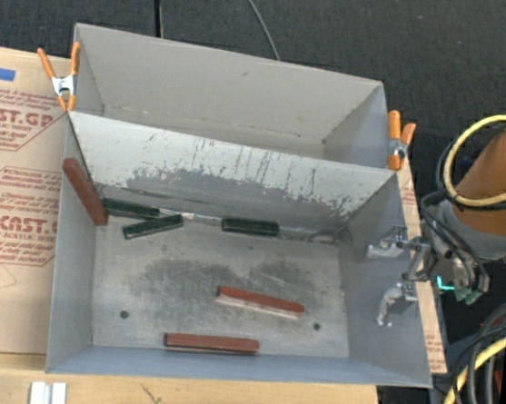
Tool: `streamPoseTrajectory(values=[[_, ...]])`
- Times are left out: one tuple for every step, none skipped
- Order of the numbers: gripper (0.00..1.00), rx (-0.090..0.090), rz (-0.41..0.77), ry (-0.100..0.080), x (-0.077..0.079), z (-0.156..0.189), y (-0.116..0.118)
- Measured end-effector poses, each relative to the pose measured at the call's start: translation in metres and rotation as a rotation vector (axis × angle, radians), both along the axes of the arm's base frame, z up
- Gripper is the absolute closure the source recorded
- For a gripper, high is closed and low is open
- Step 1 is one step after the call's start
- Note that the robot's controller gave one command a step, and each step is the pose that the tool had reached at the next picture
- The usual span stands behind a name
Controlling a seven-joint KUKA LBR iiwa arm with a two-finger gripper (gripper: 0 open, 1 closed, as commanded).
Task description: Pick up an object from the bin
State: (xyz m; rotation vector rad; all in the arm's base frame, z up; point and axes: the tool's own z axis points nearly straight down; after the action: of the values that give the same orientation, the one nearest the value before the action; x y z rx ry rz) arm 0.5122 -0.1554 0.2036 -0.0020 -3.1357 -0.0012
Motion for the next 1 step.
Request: streamPoseTrajectory(values=[[0.00, -0.001, 0.002, -0.007, 0.0019, 0.0038, 0.0006]])
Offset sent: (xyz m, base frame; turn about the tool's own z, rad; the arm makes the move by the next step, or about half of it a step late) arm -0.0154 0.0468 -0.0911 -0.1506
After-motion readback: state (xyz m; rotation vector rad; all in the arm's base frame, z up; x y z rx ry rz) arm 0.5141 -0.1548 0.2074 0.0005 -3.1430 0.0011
